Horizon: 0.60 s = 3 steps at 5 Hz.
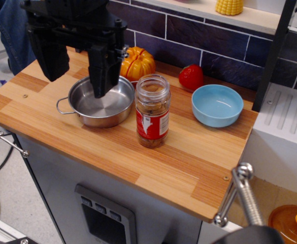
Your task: Pour almonds in pot
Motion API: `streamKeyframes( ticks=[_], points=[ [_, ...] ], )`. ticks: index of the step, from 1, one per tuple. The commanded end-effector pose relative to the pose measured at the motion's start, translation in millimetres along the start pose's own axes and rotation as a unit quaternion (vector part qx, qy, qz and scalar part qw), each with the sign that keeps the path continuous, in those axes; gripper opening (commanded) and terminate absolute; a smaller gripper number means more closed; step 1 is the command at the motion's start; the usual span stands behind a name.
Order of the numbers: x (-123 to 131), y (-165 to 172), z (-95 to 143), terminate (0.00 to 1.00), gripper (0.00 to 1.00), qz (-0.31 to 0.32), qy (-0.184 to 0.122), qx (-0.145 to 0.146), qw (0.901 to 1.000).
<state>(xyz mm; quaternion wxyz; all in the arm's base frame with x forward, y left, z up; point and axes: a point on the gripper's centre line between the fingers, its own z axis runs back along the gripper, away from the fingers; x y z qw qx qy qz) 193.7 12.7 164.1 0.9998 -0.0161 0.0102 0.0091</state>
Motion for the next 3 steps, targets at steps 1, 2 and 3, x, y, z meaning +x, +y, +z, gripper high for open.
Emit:
streamKeyframes(
  ticks=[1, 2, 3],
  points=[
    [0, 0, 0, 0.00, 1.00, 0.000, 0.000, 0.000, 1.0000],
    [29, -18, 17, 0.00, 1.00, -0.104, -0.009, 0.054, 0.9931],
    [54, -44, 21, 0.00, 1.00, -0.225, -0.019, 0.112, 0.9677]
  ],
)
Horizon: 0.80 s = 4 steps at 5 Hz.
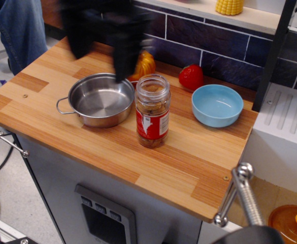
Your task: Pour almonds in pot
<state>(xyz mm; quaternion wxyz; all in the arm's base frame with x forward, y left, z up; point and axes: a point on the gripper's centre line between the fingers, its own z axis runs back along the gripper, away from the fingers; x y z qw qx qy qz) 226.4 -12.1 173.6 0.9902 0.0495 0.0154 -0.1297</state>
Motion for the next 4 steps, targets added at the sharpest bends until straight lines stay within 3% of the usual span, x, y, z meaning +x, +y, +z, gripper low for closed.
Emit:
streamKeyframes(
  ticks=[1, 2, 3, 4],
  points=[
    [47, -29, 15, 0.00, 1.00, -0.211, -0.027, 0.082, 0.9737],
    [47, -57, -10, 0.00, 1.00, -0.338, 0.009, 0.126, 0.9327],
    [49, -76, -27, 0.00, 1.00, -0.463, 0.062, 0.150, 0.8712],
    [50, -85, -40, 0.00, 1.00, -0.569, 0.101, 0.202, 0.7904]
  ],
)
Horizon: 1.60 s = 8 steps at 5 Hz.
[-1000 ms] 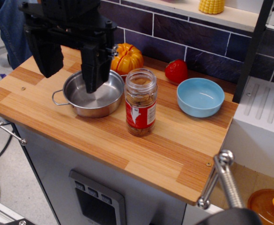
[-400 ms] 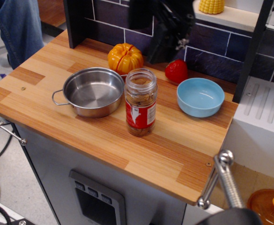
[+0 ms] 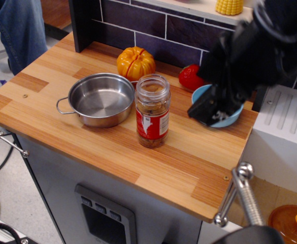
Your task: Pour almonds in pot
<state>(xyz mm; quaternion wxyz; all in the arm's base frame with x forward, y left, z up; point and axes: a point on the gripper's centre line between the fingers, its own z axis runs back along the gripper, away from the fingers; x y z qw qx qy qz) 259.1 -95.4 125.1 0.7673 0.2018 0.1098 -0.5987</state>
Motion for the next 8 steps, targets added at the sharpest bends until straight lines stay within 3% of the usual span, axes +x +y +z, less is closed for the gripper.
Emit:
streamKeyframes(
  ticks=[1, 3, 6, 8],
  points=[
    [12, -8, -8, 0.00, 1.00, -0.146, 0.074, 0.063, 0.9845],
    [14, -6, -54, 0.00, 1.00, -0.131, 0.174, 0.057, 0.9744],
    [-23, 22, -74, 0.00, 1.00, -0.078, 0.203, 0.068, 0.9736],
    [-35, 24, -98, 0.00, 1.00, -0.096, 0.230, 0.054, 0.9671]
  ],
)
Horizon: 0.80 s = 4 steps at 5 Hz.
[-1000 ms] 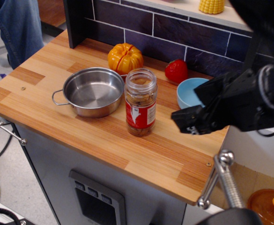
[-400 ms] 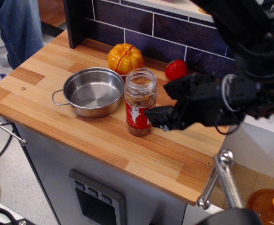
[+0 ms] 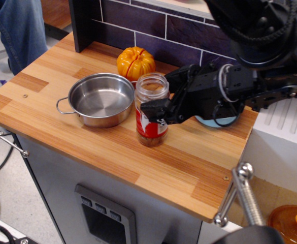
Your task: Pour almonds in pot
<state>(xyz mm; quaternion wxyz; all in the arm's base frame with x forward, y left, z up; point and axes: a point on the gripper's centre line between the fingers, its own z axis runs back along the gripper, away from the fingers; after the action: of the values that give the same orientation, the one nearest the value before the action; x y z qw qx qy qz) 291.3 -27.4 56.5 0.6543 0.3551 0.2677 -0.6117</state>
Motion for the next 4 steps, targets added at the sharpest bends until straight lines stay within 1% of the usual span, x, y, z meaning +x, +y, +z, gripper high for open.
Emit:
streamKeyframes(
  ticks=[1, 2, 3, 4],
  points=[
    [-7, -16, -16, 0.00, 1.00, -0.013, 0.018, -0.001, 0.9998],
    [-7, -20, -25, 0.00, 1.00, -0.017, 0.031, -0.003, 0.9994],
    [-16, -20, -31, 0.00, 1.00, -0.009, 0.037, 0.000, 0.9993],
    [-27, -18, -28, 0.00, 0.00, -0.010, 0.000, 0.006, 0.9999]
  ],
)
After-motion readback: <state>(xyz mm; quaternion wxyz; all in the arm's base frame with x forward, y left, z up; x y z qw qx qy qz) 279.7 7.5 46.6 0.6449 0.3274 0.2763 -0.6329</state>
